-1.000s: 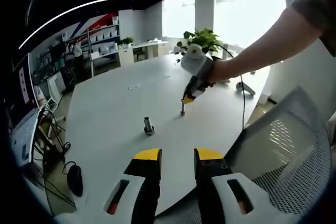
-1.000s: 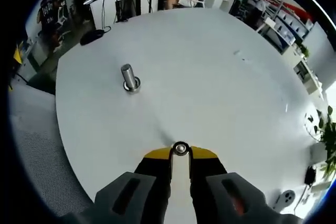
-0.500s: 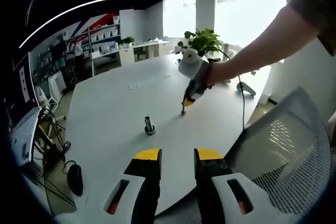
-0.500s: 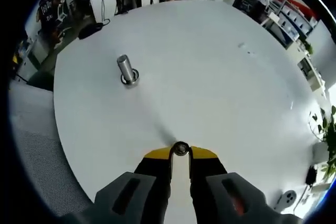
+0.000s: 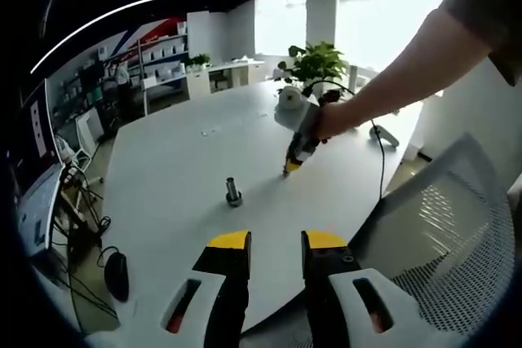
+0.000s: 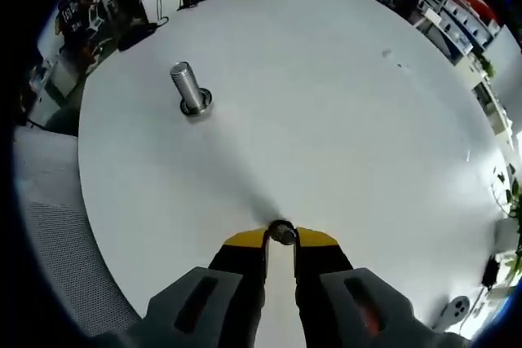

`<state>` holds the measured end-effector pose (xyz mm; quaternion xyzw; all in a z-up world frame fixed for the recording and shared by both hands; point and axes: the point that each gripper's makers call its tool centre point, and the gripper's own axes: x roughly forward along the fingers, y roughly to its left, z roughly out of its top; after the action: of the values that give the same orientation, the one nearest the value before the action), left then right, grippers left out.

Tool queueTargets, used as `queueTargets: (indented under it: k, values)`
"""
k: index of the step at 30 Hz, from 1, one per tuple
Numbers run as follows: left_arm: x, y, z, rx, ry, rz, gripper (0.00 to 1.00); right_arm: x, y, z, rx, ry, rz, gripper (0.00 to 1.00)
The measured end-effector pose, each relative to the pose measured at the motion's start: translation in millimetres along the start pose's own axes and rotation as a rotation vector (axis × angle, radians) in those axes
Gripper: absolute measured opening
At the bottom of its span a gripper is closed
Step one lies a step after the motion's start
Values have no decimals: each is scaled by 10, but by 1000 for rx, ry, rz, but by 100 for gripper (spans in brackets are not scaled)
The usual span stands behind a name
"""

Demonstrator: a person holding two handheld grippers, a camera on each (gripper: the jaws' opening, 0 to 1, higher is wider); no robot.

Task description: Place the washer onto the threaded stud by aligning its center hole with the stud, sliding it down to the base, and recovering from edge contact or off-axis alignment until the washer reaches the visible bottom stop.

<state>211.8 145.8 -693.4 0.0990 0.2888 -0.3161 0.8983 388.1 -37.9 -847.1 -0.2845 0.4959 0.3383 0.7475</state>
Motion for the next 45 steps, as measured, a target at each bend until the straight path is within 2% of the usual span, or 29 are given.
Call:
queueTargets:
  k: [4, 10, 15, 19, 25, 28, 32, 45]
  values:
    - [2, 6, -8, -2, 4, 3, 23, 44, 11, -44, -1, 8, 9, 13]
    - [3, 3, -14, -3, 5, 1, 23, 77, -28, -17, 31, -7, 14, 14]
    - [1, -11, -10, 4, 3, -4, 23, 50, -23, 9, 50, -37, 9, 19]
    - [3, -14, -12, 2, 6, -6, 23, -2, -8, -14, 55, -46, 6, 20]
    - [-7, -26, 31, 2, -16, -12, 23, -290, 64, 84, 69, -150, -9, 21]
    - [-11, -31, 53, 0, -27, -16, 23, -438, 132, 45, 106, -186, -3, 22]
    - [-13, -51, 73, 3, -37, -26, 23, -568, 147, -49, 107, -212, -27, 22]
    - [-44, -109, 157, 9, -80, -55, 24, -1160, 319, -49, 234, -401, -79, 22]
